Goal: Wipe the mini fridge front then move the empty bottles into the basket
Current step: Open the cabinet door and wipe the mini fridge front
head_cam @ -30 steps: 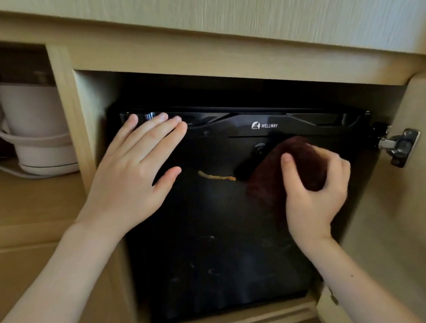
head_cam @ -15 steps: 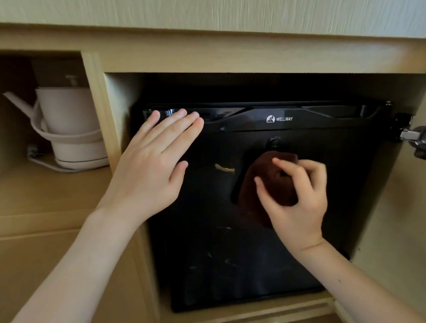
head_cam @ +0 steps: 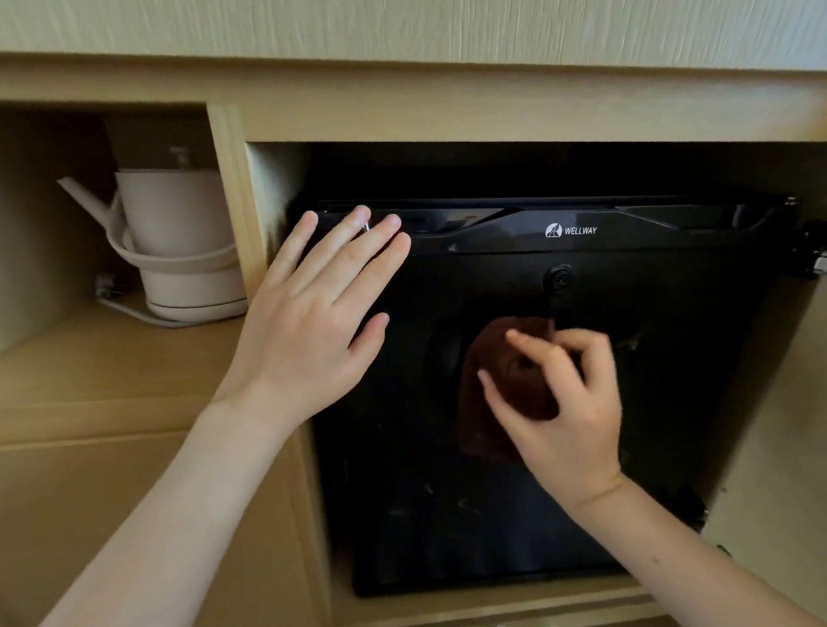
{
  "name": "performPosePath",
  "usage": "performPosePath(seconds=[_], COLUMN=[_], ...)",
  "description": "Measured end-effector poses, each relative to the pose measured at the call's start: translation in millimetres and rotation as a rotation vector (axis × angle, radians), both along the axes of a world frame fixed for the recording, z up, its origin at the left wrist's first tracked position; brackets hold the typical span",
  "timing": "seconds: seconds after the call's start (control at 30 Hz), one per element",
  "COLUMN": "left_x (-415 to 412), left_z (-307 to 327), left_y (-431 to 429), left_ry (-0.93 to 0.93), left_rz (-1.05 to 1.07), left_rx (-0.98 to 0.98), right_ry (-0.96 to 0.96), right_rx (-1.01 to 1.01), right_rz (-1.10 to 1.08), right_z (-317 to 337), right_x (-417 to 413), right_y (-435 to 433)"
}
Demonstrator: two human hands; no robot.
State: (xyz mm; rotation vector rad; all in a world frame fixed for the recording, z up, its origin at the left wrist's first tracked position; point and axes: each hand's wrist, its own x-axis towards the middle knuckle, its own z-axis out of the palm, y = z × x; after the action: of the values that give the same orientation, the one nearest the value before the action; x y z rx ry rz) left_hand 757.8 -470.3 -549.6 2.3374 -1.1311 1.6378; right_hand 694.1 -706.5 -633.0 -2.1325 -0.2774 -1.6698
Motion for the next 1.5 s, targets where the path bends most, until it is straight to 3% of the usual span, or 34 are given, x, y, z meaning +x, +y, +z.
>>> performPosePath(seconds=[0.13, 0.33, 0.47, 0.6, 0.73, 0.87, 1.0, 1.1, 1.3, 1.4, 1.5], left_x=[2.1, 7.7, 5.9, 2.6, 2.9, 4.1, 6.0, 5.0, 5.4, 5.2, 4.6], left_z=[-4.9, -8.8, -11.9, -16.5, -15.1, -16.5, -18.2, -18.2, -16.1, -17.3, -17.2], left_y=[7.9, 18.4, 19.0, 23.8, 30.0, 29.5, 25.2, 24.3, 29.8, 28.0, 26.9], left_ry=[-0.066, -0.123, -0.102, -0.072, -0.069, -0.070, -0.045, -0.022, -0.016, -0.028, -0.021], left_rz=[0.071, 0.111, 0.091, 0.111, 0.120, 0.124, 0.060, 0.028, 0.040, 0.044, 0.033], left_rx=[-0.008, 0.024, -0.005, -0.020, 0.016, -0.001, -0.062, -0.073, -0.013, -0.024, -0.042], right_ry=[-0.048, 0.120, 0.055, -0.014, 0.018, 0.097, 0.074, 0.053, 0.079, 0.108, 0.104], right_rx=[0.113, -0.260, -0.122, 0.060, -0.068, -0.225, -0.033, 0.044, -0.068, -0.158, -0.060], right_rz=[-0.002, 0.001, -0.012, 0.011, 0.028, 0.049, 0.014, 0.020, 0.107, 0.088, 0.045], right_z=[31.6, -10.7, -4.4, 19.9, 17.2, 10.2, 12.5, 19.7, 33.6, 30.2, 22.7], right_x=[12.9, 1.8, -1.3, 12.3, 19.2, 11.1, 0.4, 6.4, 18.1, 13.4, 5.0], right_y=[23.3, 19.8, -5.8, 27.8, 70.8, 51.9, 12.4, 30.5, 89.1, 72.9, 34.2])
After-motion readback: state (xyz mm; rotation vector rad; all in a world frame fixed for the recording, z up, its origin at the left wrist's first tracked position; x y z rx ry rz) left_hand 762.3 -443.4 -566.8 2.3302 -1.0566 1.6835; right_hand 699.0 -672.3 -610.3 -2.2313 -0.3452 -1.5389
